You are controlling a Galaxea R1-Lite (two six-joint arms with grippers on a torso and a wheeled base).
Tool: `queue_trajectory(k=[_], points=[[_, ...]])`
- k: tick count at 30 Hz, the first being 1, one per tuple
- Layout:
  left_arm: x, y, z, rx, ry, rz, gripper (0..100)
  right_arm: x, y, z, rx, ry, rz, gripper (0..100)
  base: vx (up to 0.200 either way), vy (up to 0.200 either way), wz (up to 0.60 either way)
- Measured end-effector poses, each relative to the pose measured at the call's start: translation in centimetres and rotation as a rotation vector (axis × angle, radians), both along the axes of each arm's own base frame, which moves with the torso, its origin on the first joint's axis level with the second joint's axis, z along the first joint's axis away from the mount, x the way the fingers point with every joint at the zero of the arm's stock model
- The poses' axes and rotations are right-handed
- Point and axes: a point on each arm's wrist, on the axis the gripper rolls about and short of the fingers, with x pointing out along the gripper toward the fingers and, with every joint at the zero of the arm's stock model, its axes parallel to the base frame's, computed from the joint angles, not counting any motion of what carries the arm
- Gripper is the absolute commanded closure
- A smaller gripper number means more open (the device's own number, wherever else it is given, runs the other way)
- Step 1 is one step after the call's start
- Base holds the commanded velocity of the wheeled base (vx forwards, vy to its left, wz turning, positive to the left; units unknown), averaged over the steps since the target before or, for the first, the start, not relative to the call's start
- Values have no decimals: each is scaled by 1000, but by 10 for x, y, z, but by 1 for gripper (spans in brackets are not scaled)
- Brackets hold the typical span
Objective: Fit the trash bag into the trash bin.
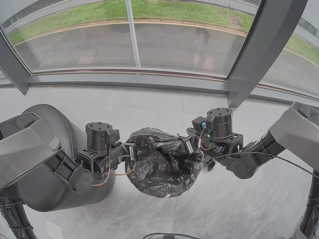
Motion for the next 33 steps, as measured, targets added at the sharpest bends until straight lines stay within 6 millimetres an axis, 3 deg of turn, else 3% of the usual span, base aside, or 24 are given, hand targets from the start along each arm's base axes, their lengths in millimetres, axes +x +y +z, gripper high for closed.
queue_trajectory(k=[11, 20, 21, 33], points=[[6, -1, -5, 17, -46, -9, 100, 5, -2, -6, 2, 9, -9, 100, 0, 0, 0], [6, -1, -7, 13, -42, -6, 100, -13, 3, -1, 7, -4, 34, 100, 0, 0, 0], [6, -1, -8, 12, -40, -6, 100, -15, 3, -1, 6, -3, 36, 0, 0, 0, 0], [5, -2, -8, 11, -40, -6, 100, -19, 8, 13, 40, -48, 59, 0, 0, 0, 0]])
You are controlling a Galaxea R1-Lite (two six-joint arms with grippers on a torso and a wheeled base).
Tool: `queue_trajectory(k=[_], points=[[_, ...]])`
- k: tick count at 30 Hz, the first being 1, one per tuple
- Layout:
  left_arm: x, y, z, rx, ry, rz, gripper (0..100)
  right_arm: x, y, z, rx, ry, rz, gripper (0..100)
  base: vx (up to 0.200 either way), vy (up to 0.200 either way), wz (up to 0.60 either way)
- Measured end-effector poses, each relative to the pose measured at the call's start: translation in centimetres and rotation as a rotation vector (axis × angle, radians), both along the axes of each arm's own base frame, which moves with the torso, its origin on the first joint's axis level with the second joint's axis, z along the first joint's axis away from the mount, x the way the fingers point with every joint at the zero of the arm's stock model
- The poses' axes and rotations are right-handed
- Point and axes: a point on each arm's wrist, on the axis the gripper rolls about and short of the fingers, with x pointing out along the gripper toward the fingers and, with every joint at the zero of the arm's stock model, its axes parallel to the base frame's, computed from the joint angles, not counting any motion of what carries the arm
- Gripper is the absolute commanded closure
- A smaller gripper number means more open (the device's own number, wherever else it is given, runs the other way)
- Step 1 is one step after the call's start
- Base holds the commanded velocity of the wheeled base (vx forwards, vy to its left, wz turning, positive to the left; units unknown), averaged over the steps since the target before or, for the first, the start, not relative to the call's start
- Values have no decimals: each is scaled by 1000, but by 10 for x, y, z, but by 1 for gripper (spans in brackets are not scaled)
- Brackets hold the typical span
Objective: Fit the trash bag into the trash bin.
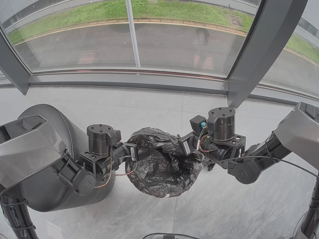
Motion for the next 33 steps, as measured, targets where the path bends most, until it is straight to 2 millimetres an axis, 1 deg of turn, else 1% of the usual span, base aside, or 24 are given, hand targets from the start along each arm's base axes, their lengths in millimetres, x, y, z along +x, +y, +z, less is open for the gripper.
queue_trajectory(k=[3, 7, 17, 22, 29, 33], points=[[0, 0, 0, 0, 0, -1, 100, 3, 5, -2, 5, -4, 5, 0, 0, 0, 0], [-1, -1, 0, 0, -1, -3, 100, 0, 12, -4, 18, -20, 23, 0, 0, 0, 0], [-1, 0, 1, 0, -2, -3, 100, -11, 18, -18, -7, 14, 51, 0, 0, 0, 0], [-1, 0, 1, 0, -1, -2, 100, -14, 20, -26, -15, 23, 59, 0, 0, 0, 0], [-1, 0, 0, 0, 0, -4, 100, -9, 22, -39, -33, 40, 50, 0, 0, 0, 0], [0, 0, 0, -3, -6, -6, 100, 7, 21, -46, -31, 35, 18, 0, 0, 0, 0]])
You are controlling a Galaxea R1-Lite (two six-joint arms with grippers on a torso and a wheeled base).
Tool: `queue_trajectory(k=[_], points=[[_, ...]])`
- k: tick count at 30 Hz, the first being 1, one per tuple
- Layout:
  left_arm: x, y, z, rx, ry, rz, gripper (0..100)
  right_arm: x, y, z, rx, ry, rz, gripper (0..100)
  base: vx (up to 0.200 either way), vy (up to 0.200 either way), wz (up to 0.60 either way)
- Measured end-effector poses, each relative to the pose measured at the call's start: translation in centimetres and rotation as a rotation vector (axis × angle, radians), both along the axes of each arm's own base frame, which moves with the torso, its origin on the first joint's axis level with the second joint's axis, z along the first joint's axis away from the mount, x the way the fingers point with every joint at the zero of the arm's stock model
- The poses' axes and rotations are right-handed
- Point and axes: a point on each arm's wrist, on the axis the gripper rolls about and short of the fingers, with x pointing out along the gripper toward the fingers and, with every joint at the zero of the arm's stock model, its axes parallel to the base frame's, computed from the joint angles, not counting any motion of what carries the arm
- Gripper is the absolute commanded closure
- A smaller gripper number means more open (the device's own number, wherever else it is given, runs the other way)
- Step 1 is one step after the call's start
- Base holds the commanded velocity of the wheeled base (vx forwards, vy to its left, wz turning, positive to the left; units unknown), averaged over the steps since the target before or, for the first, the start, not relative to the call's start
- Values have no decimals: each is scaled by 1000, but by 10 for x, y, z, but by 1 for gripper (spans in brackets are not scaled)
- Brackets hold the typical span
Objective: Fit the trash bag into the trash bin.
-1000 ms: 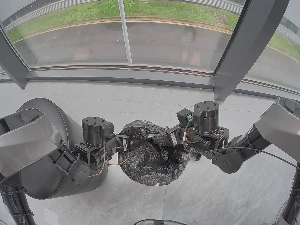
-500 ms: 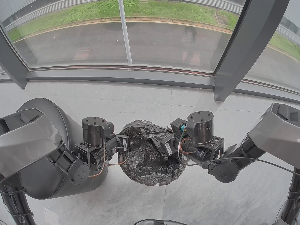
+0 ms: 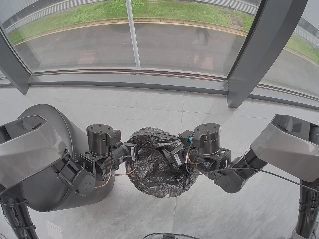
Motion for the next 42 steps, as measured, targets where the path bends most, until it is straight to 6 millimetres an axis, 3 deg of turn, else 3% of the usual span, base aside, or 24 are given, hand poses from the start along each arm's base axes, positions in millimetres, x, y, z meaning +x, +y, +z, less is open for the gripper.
queue_trajectory(k=[6, 13, 23, 32, 42], points=[[7, 1, -1, -23, -67, 5, 100, 28, -3, -5, 11, -35, -81, 0, 0, 0, 0], [10, 6, -10, -12, -53, 18, 100, 37, -4, -9, 4, -43, -98, 0, 0, 0, 0], [10, 7, -11, -11, -50, 22, 100, 26, -4, 0, 10, -44, -84, 0, 0, 0, 0], [10, 7, -11, -12, -51, 22, 100, -6, 1, 0, 28, 13, -40, 0, 0, 0, 0], [9, 7, -12, 14, -53, 31, 100, 11, -12, 8, 52, -16, -87, 0, 0, 0, 0]])
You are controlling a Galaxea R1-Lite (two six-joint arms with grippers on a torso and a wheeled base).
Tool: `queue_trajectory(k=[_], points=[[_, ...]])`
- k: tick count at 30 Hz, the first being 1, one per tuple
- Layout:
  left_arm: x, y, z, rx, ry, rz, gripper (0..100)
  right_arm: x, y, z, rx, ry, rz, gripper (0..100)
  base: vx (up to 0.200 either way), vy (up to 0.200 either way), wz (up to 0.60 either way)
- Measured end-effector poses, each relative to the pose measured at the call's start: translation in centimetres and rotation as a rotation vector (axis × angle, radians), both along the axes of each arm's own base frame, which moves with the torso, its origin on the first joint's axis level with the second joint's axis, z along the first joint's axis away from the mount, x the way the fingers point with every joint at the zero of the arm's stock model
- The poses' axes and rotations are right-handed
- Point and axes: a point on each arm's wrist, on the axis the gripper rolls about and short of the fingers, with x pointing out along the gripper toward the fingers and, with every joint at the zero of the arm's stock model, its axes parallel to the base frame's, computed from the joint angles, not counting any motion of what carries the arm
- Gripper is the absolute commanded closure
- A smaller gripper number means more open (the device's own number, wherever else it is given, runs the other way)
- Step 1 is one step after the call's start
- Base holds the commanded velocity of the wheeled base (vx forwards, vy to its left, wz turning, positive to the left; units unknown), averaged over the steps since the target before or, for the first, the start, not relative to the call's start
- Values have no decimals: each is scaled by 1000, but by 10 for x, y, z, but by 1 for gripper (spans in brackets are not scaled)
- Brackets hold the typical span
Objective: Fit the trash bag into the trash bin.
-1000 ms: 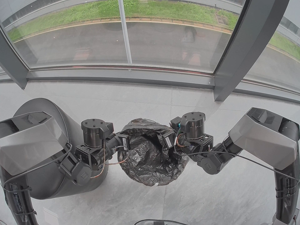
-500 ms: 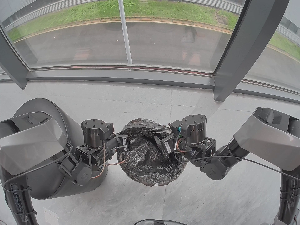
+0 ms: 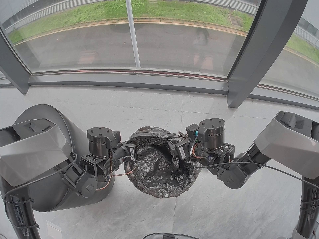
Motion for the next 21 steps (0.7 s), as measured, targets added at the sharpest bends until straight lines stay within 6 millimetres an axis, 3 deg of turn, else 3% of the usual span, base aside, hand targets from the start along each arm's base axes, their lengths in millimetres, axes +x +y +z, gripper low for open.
queue_trajectory(k=[9, 21], points=[[-2, -1, 6, 41, -31, 36, 100, 3, -1, 1, 7, -7, -6, 0, 0, 0, 0], [-8, -11, 13, 79, -68, 65, 100, -10, 9, -1, 5, 3, 30, 0, 0, 0, 0]])
